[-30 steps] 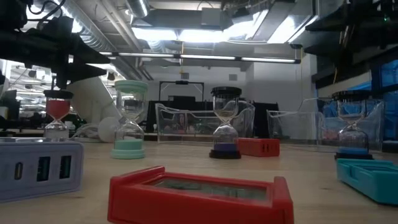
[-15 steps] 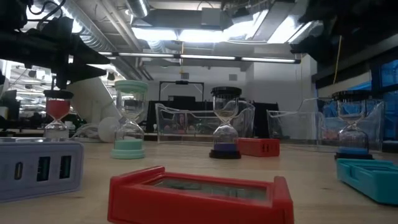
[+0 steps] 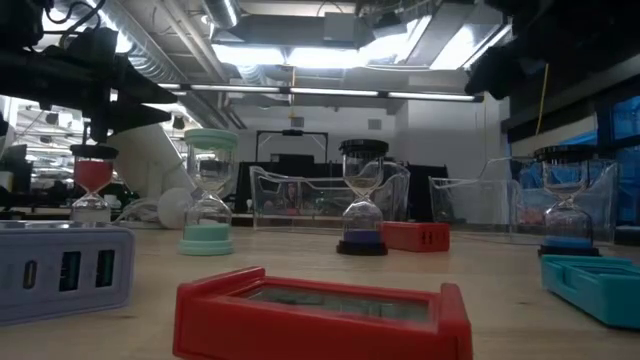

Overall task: Pick & Place Office items
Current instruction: Put the light blue hourglass into the right transparent bin

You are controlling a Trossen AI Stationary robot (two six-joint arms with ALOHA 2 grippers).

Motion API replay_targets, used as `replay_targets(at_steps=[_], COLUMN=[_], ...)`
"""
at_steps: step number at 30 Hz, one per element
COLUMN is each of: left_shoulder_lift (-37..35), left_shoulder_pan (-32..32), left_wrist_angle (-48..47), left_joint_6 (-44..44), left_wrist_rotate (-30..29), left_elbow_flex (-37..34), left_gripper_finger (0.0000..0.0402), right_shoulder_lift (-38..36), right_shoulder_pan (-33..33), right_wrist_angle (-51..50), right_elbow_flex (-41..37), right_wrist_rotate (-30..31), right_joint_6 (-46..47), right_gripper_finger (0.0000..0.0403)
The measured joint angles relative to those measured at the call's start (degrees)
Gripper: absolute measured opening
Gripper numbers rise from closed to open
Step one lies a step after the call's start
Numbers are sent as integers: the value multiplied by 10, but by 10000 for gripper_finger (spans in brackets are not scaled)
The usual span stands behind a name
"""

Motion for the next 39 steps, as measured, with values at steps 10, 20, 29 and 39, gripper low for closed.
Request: replay_targets(at_steps=[10, 20, 29, 39], left_shoulder_lift=[0, 0, 0, 0], left_shoulder_pan=[0, 0, 0, 0], left_wrist_angle=[0, 0, 0, 0], left_joint_6=[-2, -9, -3, 0], left_wrist_rotate=[0, 0, 0, 0], left_elbow_flex=[0, 0, 0, 0], left_gripper_finger=[212, 212, 212, 212], right_shoulder_lift=[4, 4, 38, 87], right_shoulder_pan=[20, 74, 101, 110], right_wrist_angle=[-94, -122, -139, -148], right_elbow_flex=[0, 0, 0, 0], right_wrist_rotate=[-55, 43, 67, 75], right_joint_6=[88, -60, -11, -30], right_gripper_finger=[382, 357, 350, 350])
